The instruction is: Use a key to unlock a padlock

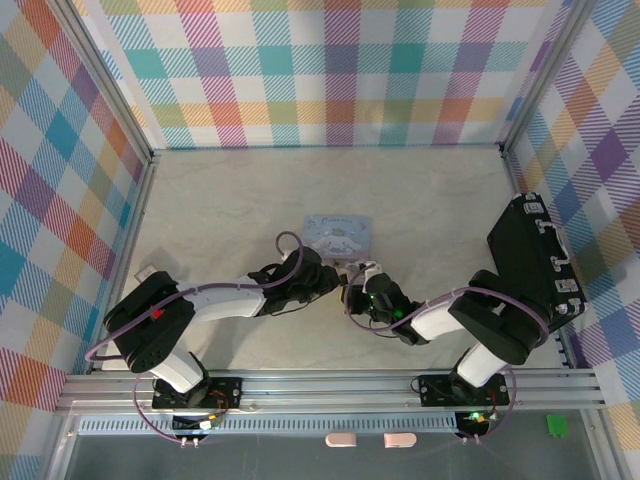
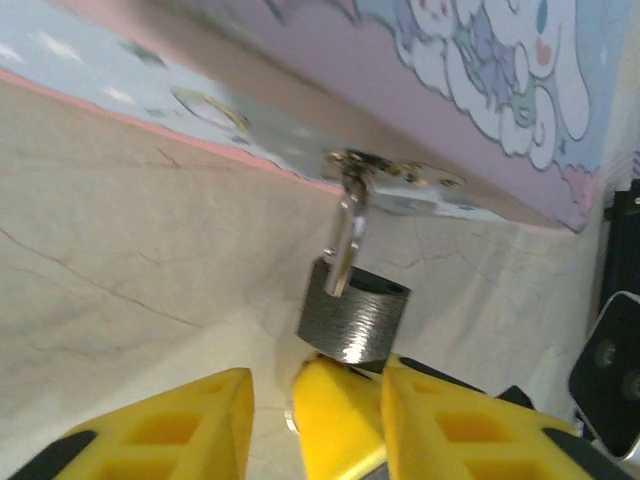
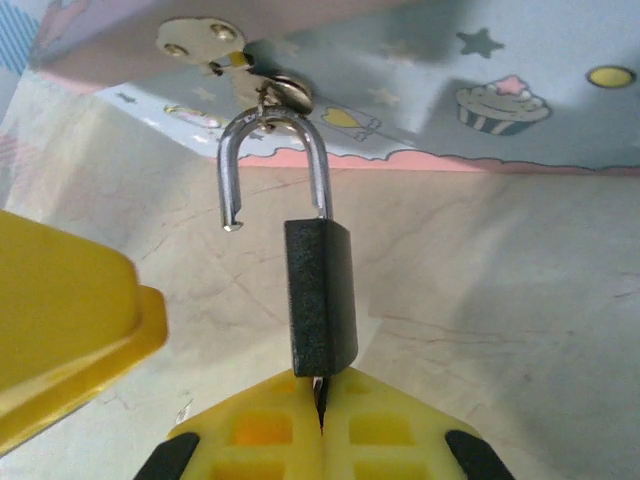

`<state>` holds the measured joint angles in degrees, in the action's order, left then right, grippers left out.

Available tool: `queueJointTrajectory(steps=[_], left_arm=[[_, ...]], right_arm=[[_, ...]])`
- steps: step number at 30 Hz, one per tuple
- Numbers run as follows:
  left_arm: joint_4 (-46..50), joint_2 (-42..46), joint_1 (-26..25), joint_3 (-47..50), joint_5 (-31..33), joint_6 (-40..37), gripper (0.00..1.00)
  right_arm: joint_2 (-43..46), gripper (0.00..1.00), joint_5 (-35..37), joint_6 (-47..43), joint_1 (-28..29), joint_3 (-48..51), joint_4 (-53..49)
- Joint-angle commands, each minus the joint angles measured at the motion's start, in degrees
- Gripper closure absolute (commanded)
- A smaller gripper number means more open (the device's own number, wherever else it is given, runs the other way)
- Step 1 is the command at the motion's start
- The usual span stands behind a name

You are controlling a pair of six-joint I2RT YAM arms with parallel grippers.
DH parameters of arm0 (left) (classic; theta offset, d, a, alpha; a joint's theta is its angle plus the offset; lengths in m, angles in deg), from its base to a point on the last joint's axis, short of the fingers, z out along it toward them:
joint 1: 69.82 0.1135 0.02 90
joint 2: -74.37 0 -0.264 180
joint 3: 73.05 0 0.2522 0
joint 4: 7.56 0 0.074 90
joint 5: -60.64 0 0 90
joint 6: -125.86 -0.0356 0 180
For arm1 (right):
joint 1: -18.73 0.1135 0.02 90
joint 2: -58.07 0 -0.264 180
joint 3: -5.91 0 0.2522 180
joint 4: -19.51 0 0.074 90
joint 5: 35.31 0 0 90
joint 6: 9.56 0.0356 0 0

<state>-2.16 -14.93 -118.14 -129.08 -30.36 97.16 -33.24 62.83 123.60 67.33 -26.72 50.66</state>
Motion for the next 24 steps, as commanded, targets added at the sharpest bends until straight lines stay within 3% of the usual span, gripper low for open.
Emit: queueJointTrajectory(steps=[1, 7, 12, 19, 24], left_arm=[[5.35, 4.49, 1.82, -0.87, 1.42, -4.33, 0.56], [17.0, 8.02, 5.64, -5.95, 4.8, -15.0, 0.41], [20.42, 6.09, 8.76, -10.73, 5.09, -22.93, 0.32], [23.49, -1.33, 12.82, -18.23, 3.45, -28.94, 0.28], [25.61, -6.44, 13.51, -22.94, 3.15, -30.47, 0.28]], right_arm=[[-0.53, 1.0, 1.23, 3.07, -1.18, 0.89, -4.37], [0.14, 0.99, -0.64, 4.16, -2.1, 0.86, -4.56], [1.78, 0.84, -2.79, 6.18, -3.36, 0.5, -5.79], [6.29, 0.62, -3.07, 5.72, -5.58, -0.26, -13.37], [11.58, 0.56, -2.17, 4.44, -6.33, -1.15, -18.37]])
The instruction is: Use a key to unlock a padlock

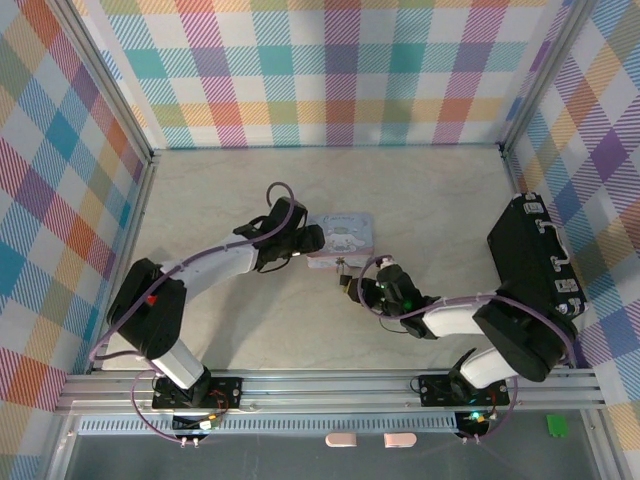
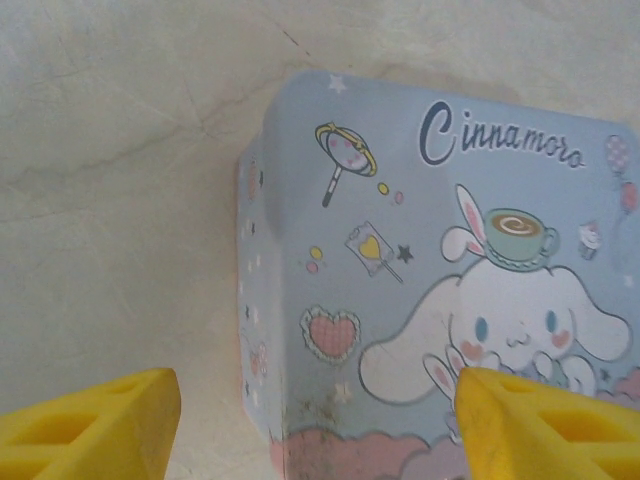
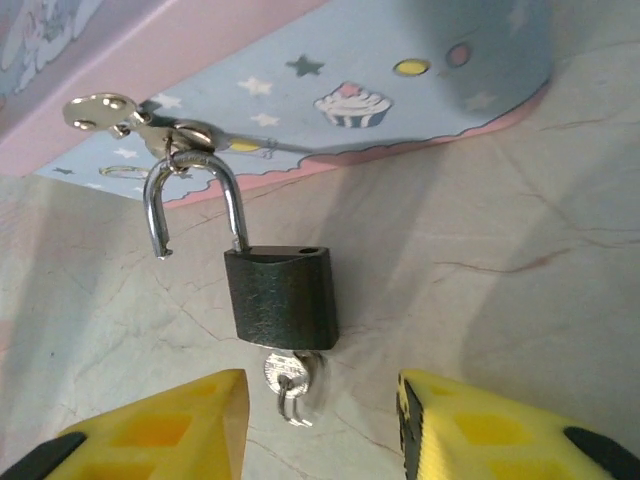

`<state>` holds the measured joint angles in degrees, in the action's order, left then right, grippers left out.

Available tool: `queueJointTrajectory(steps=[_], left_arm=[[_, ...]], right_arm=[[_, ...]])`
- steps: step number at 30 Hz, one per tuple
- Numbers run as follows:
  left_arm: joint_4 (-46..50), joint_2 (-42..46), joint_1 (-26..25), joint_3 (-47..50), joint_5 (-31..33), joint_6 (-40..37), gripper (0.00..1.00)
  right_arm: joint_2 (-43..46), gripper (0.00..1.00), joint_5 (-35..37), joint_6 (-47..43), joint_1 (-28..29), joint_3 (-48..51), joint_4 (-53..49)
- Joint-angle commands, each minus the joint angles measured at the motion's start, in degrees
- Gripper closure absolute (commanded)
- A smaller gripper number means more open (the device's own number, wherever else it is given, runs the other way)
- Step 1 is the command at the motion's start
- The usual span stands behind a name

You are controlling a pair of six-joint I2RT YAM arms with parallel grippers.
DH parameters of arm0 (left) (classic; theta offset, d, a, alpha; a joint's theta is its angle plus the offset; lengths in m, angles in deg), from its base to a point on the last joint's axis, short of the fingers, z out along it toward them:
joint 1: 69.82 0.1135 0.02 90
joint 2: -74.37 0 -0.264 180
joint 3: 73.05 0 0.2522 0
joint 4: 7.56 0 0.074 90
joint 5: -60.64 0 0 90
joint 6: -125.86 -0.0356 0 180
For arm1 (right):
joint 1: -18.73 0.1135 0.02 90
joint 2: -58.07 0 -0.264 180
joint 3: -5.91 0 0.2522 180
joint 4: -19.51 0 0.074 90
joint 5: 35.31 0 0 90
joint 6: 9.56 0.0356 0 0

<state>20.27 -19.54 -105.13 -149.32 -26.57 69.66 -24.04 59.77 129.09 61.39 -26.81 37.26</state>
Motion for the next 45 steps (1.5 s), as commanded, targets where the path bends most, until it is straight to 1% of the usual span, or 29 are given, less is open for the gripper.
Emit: queueJointTrajectory(steps=[1, 5, 6, 7, 10, 14, 19, 28, 30, 34, 38, 40, 45], left_arm=[[2.84, -2.66, 0.51, -3.24, -0.89, -3.08, 0.28], [2.35, -5.27, 0.51, -4.82, -1.61, -3.06, 0.28], [2.37, -5.79, 0.51, -4.82, -1.91, -2.9, 0.28], [0.27, -6.19, 0.51, -4.82, -1.87, -2.74, 0.28], [-0.13, -7.36, 0.52, -4.82, -1.03, -1.97, 0.28], [-0.44, -9.0, 0.59, -4.93, -1.23, -1.51, 0.28], [-1.54, -9.43, 0.59, -3.62, -1.12, 0.0, 0.29], [-3.17, -8.66, 0.59, -0.98, -0.85, 2.16, 0.29], [-3.25, -8.49, 0.59, -0.63, -0.76, 2.26, 0.29], [-3.25, -7.94, 0.59, 0.13, -0.14, 2.73, 0.29], [-3.41, -7.18, 0.59, 1.01, 0.71, 3.33, 0.29], [-3.52, -6.78, 0.59, 1.54, 1.2, 3.86, 0.3], [-3.36, -6.21, 0.51, 2.52, 2.35, 4.73, 0.3]], right_arm=[[3.17, 0.56, 1.02, -1.26, -0.47, -1.6, -6.32], [3.91, 0.55, 2.12, -2.09, -0.64, -3.99, -10.36], [3.4, 0.55, 2.25, -2.38, -0.77, -4.57, -10.67], [2.56, 0.55, 2.05, -2.86, -0.89, -5.33, -11.08], [-0.84, 0.54, 0.52, -4.37, -1.26, -8.02, -12.29], [-3.74, 0.54, -1.2, -5.81, -1.26, -9.66, -9.6], [-7.11, 0.53, -1.0, -8.36, -1.27, -12.66, -10.94], [-12.74, 0.55, -1.43, -7.82, -1.21, -15.7, -11.51], [-13.69, 0.56, -1.57, -7.44, -1.02, -16.05, -11.08], [-14.83, 0.68, -1.98, -6.94, -0.77, -16.83, -10.79], [-14.73, 0.74, -2.33, -6.2, -0.57, -16.89, -10.24], [-14.59, 0.79, -2.44, -5.72, -0.56, -16.85, -10.25], [-12.9, 0.88, -1.71, -3.99, -0.57, -15.9, -10.16]])
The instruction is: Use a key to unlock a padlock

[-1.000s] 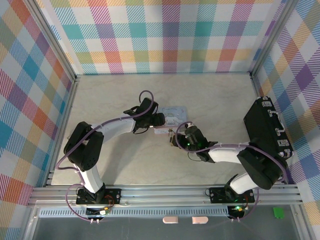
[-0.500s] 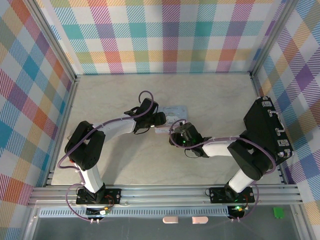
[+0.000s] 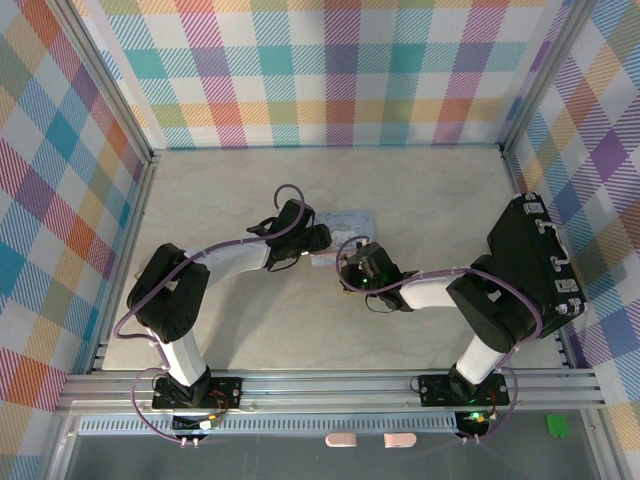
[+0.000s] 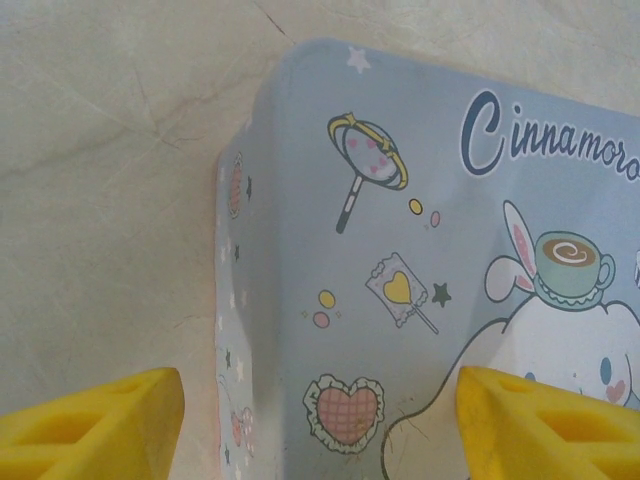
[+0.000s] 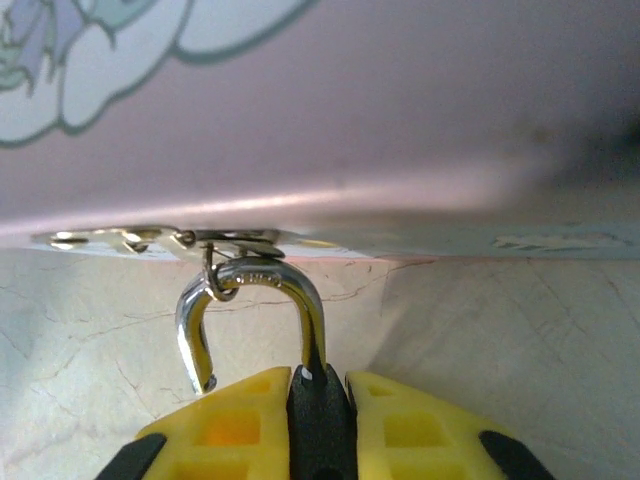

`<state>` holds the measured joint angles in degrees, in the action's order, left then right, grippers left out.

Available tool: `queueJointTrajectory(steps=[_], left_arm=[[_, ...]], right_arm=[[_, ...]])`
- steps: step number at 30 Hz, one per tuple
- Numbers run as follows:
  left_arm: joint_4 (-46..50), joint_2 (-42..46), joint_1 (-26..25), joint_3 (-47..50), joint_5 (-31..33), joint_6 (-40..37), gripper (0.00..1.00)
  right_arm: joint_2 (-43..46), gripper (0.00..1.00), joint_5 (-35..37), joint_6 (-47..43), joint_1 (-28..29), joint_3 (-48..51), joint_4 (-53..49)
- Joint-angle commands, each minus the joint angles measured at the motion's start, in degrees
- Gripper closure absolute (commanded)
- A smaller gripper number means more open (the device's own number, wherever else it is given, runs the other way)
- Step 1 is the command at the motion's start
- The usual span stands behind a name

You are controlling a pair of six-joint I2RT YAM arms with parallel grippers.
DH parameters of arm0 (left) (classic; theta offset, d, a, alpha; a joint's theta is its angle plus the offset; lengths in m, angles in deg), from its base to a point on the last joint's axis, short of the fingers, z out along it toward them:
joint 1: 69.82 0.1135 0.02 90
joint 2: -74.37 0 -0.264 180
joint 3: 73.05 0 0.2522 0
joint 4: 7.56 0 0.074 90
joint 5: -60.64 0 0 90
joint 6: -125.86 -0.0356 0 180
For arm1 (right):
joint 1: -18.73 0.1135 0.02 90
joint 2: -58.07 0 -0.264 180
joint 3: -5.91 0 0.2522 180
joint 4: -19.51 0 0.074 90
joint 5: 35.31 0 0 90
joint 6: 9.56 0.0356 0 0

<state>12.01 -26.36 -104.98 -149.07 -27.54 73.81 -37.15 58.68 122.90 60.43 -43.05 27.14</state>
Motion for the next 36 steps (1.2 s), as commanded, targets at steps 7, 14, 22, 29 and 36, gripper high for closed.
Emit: queueJointTrajectory(steps=[7, 14, 22, 29, 36], left_arm=[[3.13, 2.78, -0.2, 5.92, 5.62, 4.89, 0.31], [1.21, 2.88, -2.92, 6.98, 6.1, 6.98, 0.31], [0.96, 3.18, -5.9, 7.64, 8.04, 9.49, 0.32], [0.53, 3.45, -7.78, 8.38, 9.29, 11.19, 0.32], [0.66, 2.88, -8.26, 8.12, 9.43, 11.55, 0.32]], right_arm=[[1.98, 0.98, 1.87, 11.93, 0.32, 4.92, 6.67], [1.72, 1.0, 5.32, 19.17, 0.32, 6.9, 13.19], [3.28, 1.0, 10.38, 22.29, 0.23, 7.77, 16.27], [4.49, 1.0, 11.09, 22.84, -1.24, 6.67, 16.53], [6.04, 1.0, 8.78, 23.97, -4.8, 6.55, 15.7]])
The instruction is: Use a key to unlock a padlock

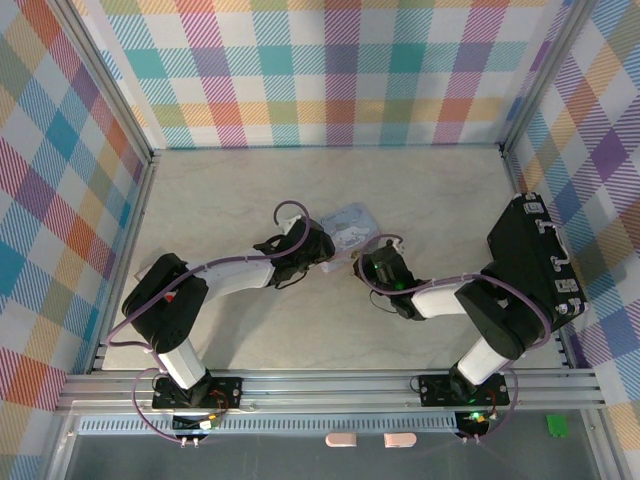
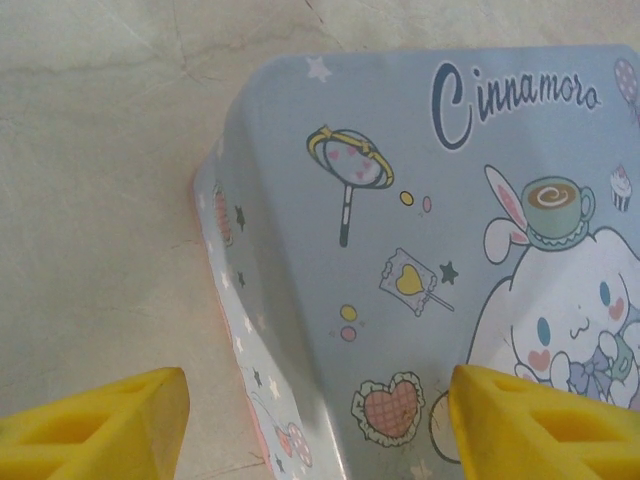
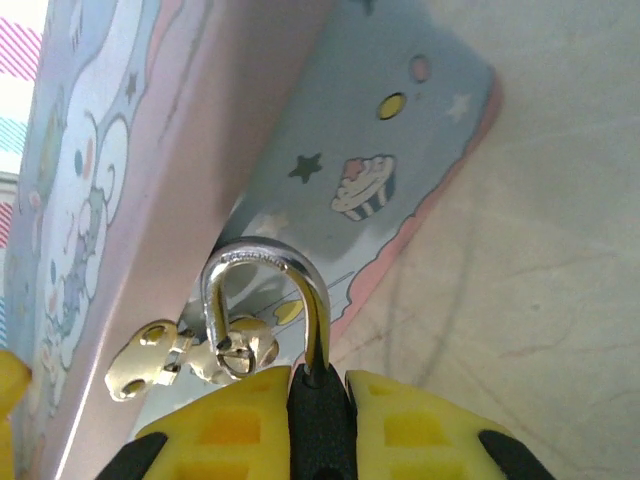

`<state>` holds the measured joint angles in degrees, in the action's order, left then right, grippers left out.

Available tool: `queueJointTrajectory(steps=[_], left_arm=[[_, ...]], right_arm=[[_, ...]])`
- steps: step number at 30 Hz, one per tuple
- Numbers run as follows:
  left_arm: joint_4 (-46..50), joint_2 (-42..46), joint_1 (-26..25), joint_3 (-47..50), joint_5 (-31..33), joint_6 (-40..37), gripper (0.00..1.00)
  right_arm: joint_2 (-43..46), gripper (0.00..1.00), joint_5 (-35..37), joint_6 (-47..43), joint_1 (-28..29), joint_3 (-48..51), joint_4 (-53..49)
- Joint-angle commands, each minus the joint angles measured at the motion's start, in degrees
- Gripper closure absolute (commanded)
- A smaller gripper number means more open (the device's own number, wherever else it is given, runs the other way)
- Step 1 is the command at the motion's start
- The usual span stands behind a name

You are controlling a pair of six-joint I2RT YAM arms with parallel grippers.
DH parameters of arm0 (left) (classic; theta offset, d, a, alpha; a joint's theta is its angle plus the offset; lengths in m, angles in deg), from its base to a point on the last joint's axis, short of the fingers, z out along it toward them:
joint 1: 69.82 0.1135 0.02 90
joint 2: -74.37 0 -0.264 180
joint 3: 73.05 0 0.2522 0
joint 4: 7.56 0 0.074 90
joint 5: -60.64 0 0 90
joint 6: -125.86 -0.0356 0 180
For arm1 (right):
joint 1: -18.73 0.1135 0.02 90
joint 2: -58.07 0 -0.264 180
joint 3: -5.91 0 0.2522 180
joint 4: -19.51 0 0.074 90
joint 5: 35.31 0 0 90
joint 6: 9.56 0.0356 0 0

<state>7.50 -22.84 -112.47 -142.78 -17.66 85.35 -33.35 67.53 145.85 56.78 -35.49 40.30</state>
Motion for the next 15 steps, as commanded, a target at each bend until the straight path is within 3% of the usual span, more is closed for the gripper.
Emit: queueJointTrajectory(steps=[1, 9, 15], left_arm=[[5.25, -0.71, -0.8, 1.74, -0.45, 0.05, 0.32], [5.43, 0.24, -0.76, 1.21, -0.32, -1.59, 0.31], [6.2, 5.9, 0.02, 0.51, -3.39, -7.08, 0.27]], right_arm=[[2.53, 1.0, -0.5, 0.72, -1.53, -1.01, 2.54], [7.34, 1.0, -1.5, -2.16, -3.71, -1.0, -5.4], [15.5, 1.0, -1.33, -12.86, -5.36, -2.78, -19.69]])
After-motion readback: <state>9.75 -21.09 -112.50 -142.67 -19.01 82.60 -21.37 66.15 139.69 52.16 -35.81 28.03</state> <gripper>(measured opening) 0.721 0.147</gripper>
